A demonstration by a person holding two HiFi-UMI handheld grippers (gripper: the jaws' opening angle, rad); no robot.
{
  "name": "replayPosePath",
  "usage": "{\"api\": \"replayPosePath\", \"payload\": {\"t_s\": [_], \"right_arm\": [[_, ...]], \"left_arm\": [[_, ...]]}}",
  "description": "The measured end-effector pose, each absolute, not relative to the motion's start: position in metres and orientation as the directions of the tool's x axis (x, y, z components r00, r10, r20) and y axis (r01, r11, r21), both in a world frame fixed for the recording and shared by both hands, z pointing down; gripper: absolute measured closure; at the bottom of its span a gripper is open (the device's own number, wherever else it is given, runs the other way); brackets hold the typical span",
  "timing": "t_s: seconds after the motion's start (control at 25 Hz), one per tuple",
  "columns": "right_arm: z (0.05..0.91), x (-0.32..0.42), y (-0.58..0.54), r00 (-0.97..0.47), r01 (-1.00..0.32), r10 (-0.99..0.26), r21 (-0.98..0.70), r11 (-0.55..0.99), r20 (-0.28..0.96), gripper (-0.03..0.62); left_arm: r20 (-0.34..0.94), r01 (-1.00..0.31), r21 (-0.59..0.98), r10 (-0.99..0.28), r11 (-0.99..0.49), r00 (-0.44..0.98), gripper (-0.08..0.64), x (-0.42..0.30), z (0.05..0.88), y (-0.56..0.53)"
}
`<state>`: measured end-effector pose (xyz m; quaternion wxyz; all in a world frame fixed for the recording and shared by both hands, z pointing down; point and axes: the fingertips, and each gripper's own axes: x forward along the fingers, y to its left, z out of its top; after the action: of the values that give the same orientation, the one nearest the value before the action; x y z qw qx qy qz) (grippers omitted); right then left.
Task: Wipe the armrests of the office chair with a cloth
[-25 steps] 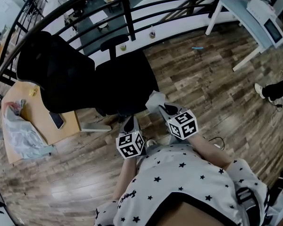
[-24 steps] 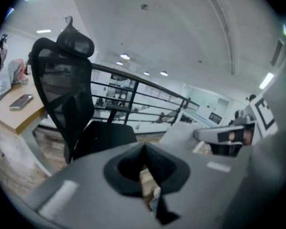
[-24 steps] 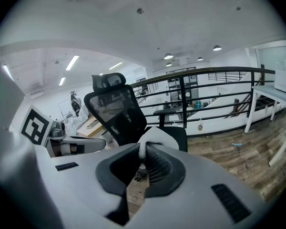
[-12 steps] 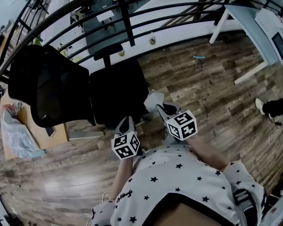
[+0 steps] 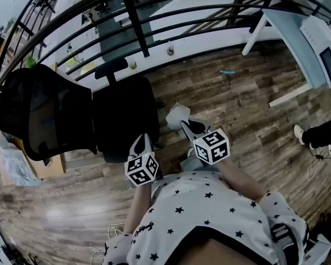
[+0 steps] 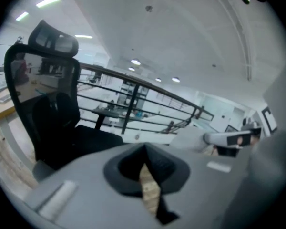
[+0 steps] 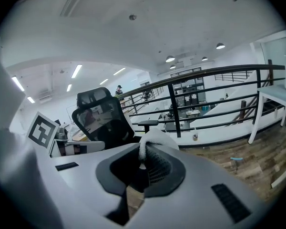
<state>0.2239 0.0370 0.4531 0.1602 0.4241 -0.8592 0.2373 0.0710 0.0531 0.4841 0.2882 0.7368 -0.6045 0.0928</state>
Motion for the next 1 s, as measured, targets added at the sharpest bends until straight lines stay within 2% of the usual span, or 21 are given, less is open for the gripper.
{"api": "replayPosePath", "payload": {"t_s": [0.28, 0.56, 1.0], "right_arm": [[0.453, 0.291, 0.006, -0.585, -0.807, -0.65, -0.271, 0.525, 0.484, 0.565], [0.457, 0.329, -0.013, -0.579, -0.814, -0.662, -0.287, 0.506, 0.475, 0.565], [0.465, 0.332, -0.052, -0.612, -0.79, -0.632, -0.33, 0.517, 0.475, 0.565]], "left_arm": [[0.483, -0.94, 0.333, -0.842, -0.079, 0.241, 0.555, 0.131, 0.484, 0.02], [0.492, -0.939, 0.322, -0.826, -0.12, 0.274, 0.555, 0.177, 0.487, 0.004], [0.538, -0.959, 0.276, -0.816, -0.069, 0.214, 0.555, 0.17, 0.494, -0.033]]}}
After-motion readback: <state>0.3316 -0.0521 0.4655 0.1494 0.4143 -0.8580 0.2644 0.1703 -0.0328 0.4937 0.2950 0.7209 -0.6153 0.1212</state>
